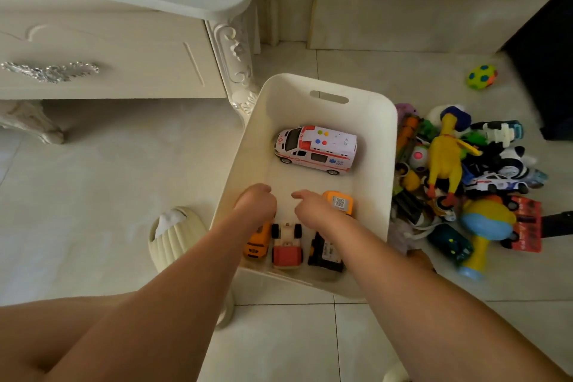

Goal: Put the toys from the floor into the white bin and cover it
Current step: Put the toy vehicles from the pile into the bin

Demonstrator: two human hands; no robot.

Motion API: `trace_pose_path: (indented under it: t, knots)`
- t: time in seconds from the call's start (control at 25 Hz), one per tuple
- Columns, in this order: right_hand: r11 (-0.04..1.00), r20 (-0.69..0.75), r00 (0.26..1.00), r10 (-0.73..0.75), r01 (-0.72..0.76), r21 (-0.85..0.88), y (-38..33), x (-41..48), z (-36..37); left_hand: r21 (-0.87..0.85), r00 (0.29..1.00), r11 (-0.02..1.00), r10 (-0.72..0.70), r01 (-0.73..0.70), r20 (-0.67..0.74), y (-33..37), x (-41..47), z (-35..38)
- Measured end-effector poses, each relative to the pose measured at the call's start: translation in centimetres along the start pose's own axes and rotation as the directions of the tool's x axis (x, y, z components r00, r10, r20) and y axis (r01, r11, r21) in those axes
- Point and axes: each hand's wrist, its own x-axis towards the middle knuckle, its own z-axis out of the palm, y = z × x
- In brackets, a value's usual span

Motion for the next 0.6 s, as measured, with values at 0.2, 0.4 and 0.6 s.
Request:
trace_pose_path:
  t: [0.2,0.4,0.6]
  knots:
    - [0.755,-0.472,0.871,-0.140,0.402,0.518,-1.9,-3.3,-5.8,-0.313,0.928,0.876,0.316,-0.366,-0.199,7.8,-2.7,1.1]
    - [0.618,-0.744,0.666,0.052,0.563,0.548,5.9,-7.4,-12.7,-0.370,0.812,0.735,0.575,-0.568,-0.104,14.6,-7.9,7.1]
    - [0.691,-0.693,0.589,0.417,0.290,0.662,20.9,-5.2,-15.4,-0.225,0.810,0.849,0.526,-0.479,0.259,14.4,-7.3,16.6]
